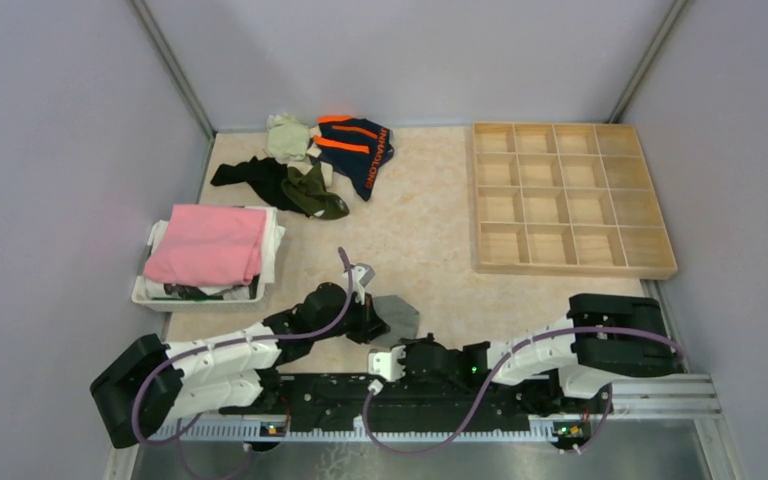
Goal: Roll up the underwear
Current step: Roll the underwear to the center of the board.
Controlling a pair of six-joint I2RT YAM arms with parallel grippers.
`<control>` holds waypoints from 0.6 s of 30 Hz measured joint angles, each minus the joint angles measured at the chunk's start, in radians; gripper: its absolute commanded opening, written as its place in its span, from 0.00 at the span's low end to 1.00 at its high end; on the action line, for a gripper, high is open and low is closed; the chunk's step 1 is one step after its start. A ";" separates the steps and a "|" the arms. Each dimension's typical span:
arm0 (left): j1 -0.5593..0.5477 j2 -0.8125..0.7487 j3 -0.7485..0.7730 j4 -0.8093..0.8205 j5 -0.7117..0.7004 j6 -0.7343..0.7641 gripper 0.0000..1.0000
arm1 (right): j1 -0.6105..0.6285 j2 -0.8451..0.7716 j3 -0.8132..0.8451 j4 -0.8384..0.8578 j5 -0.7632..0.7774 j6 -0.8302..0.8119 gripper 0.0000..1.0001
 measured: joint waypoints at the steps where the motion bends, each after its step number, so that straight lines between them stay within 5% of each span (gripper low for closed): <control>1: 0.000 0.008 0.000 0.001 0.005 0.002 0.00 | 0.000 -0.006 0.000 -0.005 -0.011 0.008 0.00; 18: 0.000 0.039 -0.026 0.023 0.014 -0.002 0.00 | -0.110 -0.152 0.001 -0.130 -0.298 0.148 0.00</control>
